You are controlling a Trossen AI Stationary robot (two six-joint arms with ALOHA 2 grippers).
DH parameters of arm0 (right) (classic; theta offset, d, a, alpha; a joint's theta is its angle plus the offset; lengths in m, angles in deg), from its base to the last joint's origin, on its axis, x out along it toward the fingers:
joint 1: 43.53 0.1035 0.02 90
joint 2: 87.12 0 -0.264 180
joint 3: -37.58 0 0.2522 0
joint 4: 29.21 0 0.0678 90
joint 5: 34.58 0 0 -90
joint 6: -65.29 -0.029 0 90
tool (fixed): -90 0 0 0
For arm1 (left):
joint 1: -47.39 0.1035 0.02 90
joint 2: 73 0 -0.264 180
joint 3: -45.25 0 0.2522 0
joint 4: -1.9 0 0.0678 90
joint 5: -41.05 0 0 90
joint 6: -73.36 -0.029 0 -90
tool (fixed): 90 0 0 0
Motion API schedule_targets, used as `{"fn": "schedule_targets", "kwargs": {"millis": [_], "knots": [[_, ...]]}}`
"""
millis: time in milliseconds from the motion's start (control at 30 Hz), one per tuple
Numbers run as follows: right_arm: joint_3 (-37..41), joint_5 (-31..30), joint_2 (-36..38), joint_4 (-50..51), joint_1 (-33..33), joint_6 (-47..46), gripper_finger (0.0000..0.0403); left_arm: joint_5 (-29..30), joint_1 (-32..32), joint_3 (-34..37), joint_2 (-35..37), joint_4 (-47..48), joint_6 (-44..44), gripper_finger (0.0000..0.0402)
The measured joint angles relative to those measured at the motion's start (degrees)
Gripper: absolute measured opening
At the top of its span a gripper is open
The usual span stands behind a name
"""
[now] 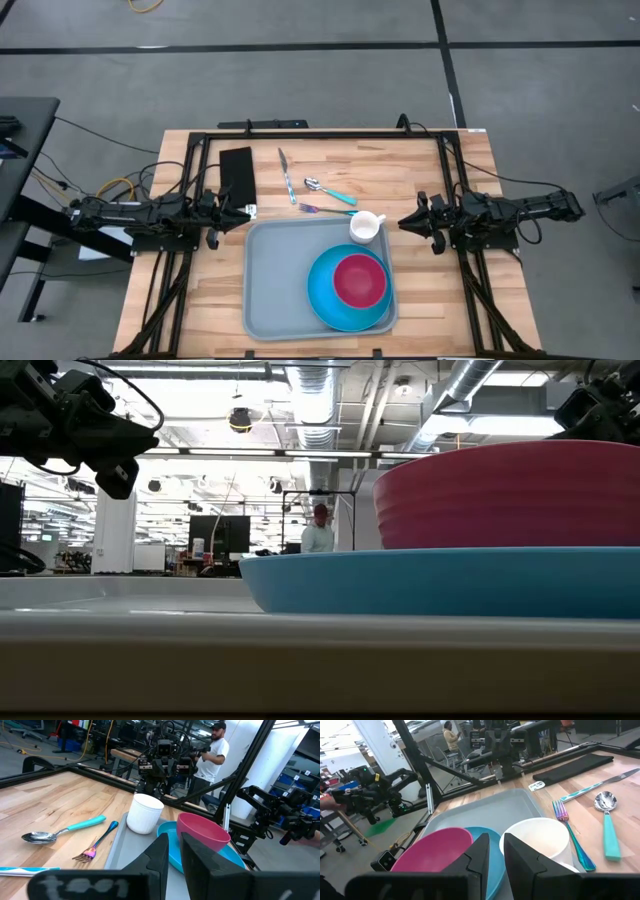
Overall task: Set up tray
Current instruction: Put the black napkin on the gray serving tray to the left of the blue plate
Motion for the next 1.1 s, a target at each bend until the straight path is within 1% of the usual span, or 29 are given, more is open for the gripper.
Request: {"fn": "schedule_targets", "kwargs": {"millis": [433, 500, 600, 733, 767, 833, 967, 1100], "knots": [[0.0, 0.0, 0.0, 0.0, 0.0, 0.0, 0.0051, 0.0, 0.0, 0.0, 0.0, 0.0, 0.0, 0.0036], [0.0, 0.0, 0.0, 0.0, 0.0, 0.0, 0.0051, 0.0, 0.0, 0.0, 0.0, 0.0, 1.5, 0.0036], [0.0, 0.0, 0.0, 0.0, 0.0, 0.0, 0.0051, 0.0, 0.0, 0.0, 0.0, 0.0, 10.0, 0.0036], [0.0, 0.0, 0.0, 0.0, 0.0, 0.0, 0.0051, 0.0, 0.0, 0.0, 0.0, 0.0, 30.9, 0.0036], [0.0, 0.0, 0.0, 0.0, 0.0, 0.0, 0.0051, 0.0, 0.0, 0.0, 0.0, 0.0, 34.9, 0.0036], [0.0, 0.0, 0.0, 0.0, 0.0, 0.0, 0.0051, 1.0, 0.0, 0.0, 0.0, -0.1, 38.0, 0.0036], [0.0, 0.0, 0.0, 0.0, 0.0, 0.0, 0.0051, 6.3, 0.0, 0.0, -0.5, -1.1, 38.7, 0.0036], [0.0, 0.0, 0.0, 0.0, 0.0, 0.0, 0.0051, 4.5, 0.0, 0.0, -0.5, -1.0, 44.9, 0.0036]]}}
